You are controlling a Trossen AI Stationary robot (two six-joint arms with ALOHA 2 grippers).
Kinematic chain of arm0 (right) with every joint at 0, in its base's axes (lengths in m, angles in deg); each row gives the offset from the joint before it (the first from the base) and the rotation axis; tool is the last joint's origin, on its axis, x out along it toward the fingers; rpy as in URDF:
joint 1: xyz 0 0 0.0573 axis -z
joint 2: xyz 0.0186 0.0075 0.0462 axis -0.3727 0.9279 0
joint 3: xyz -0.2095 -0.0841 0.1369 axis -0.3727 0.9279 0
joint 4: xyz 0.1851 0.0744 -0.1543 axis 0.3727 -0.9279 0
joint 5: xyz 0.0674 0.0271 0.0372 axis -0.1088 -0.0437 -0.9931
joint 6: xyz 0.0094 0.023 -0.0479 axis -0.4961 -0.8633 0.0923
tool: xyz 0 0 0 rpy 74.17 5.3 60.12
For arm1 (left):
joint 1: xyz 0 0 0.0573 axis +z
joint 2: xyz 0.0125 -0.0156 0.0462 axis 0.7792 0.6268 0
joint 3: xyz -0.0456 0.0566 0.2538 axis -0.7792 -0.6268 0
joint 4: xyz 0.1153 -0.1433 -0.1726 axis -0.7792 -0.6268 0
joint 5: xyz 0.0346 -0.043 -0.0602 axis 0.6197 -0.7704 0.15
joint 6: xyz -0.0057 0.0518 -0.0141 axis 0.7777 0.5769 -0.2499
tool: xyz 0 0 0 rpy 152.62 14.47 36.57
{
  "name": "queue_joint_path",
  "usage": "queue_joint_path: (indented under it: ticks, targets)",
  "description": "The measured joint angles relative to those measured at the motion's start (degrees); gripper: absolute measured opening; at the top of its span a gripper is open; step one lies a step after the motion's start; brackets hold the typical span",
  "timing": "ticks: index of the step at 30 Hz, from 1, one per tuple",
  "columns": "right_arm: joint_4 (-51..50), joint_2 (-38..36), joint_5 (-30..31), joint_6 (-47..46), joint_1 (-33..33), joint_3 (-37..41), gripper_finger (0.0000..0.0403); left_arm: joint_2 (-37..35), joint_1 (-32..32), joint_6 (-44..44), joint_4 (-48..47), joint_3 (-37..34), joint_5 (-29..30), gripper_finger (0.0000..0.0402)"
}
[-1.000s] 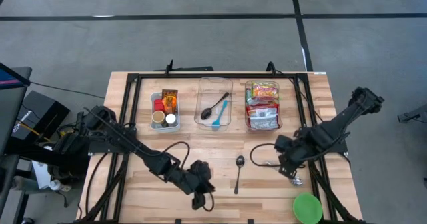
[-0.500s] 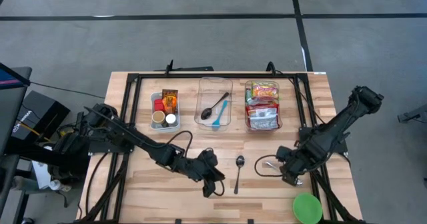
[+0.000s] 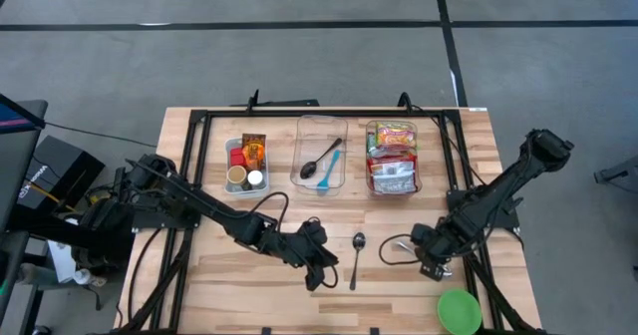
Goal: Pick & Place Food Item
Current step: Put the silver spoon into the left transparent bin
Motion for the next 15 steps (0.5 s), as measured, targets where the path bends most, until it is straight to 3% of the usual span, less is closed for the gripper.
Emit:
queue_joint_path:
  ticks: [15]
  targets:
    - [1.3, 0.0, 3.6, -2.8, 1.6, 0.0, 0.0110, 0.0, 0.0, 0.1, 0.0, 0.0, 0.0, 0.0040]
